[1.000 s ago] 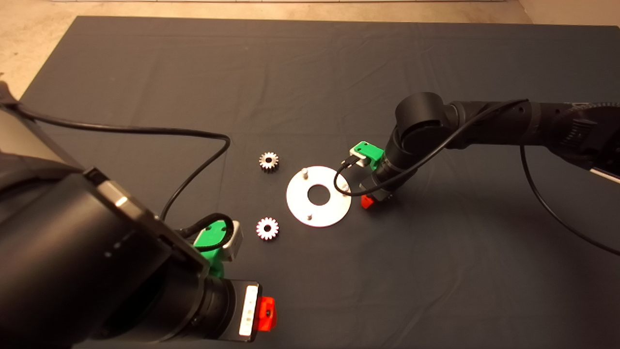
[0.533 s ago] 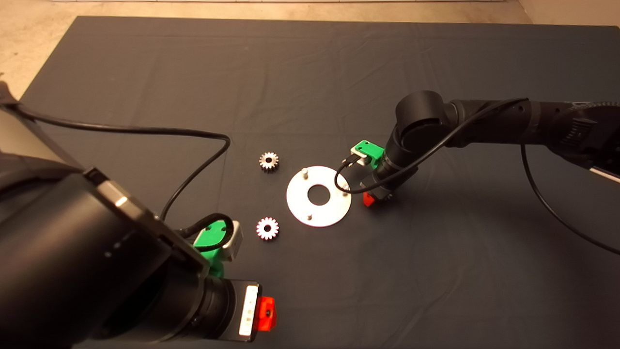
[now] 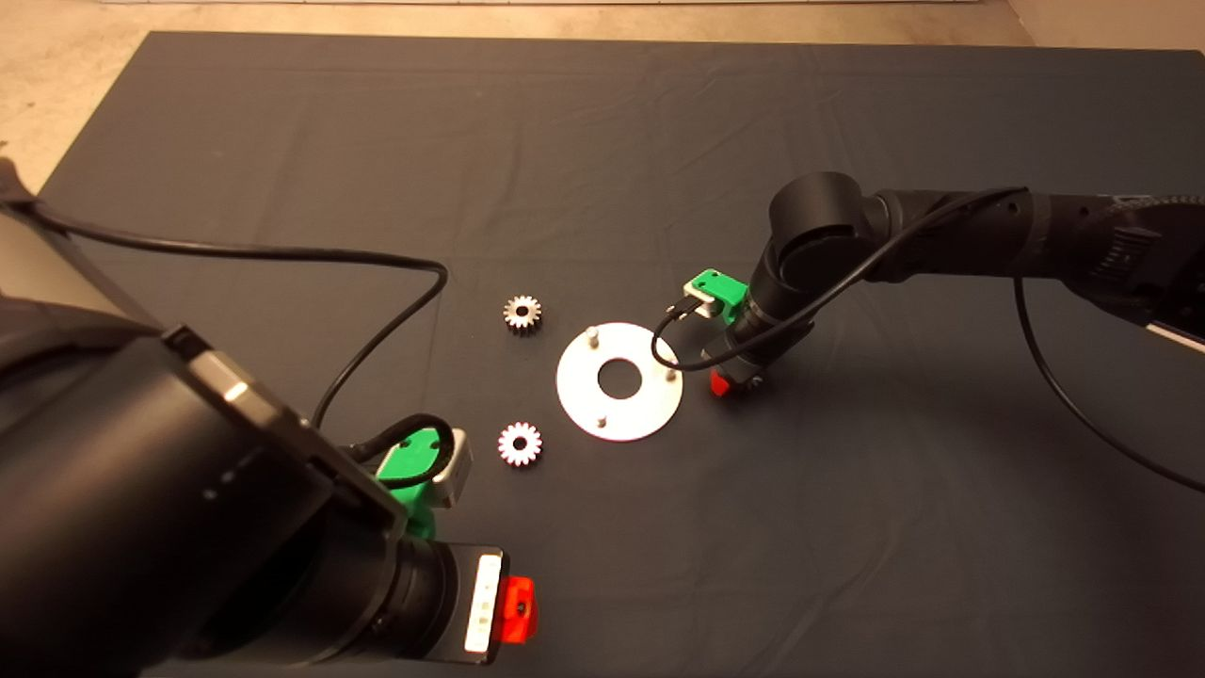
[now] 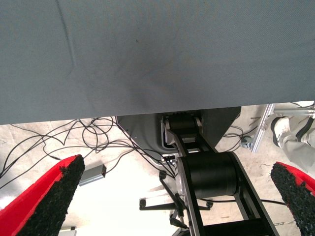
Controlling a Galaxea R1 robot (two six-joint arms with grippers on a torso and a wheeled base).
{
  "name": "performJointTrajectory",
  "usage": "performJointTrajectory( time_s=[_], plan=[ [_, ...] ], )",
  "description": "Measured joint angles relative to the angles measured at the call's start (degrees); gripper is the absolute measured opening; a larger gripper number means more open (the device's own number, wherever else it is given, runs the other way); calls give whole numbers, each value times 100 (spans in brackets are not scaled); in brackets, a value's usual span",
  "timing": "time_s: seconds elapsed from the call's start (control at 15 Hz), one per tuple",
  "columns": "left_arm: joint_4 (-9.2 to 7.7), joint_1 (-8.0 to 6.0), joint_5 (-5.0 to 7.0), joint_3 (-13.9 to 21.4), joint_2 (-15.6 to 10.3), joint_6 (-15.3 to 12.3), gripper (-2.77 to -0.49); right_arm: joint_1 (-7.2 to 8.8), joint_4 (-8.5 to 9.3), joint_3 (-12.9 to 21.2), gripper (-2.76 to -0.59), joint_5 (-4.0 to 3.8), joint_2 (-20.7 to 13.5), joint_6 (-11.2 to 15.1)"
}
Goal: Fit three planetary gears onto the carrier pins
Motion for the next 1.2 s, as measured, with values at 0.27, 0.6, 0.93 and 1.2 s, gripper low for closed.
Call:
performJointTrajectory(
  time_s=[0.27,0.6,0.93,1.2],
  plan=[
    [0,5,0,0,0,0,-50,2,0,-11,-185,-6,0,0],
    [0,66,-2,0,2,2,-50,2,0,-11,-208,9,0,0],
    [0,66,0,0,1,15,-50,5,0,-11,-218,11,0,0],
    [0,66,0,0,2,15,-50,5,0,-11,-219,11,-1,0]
  ],
)
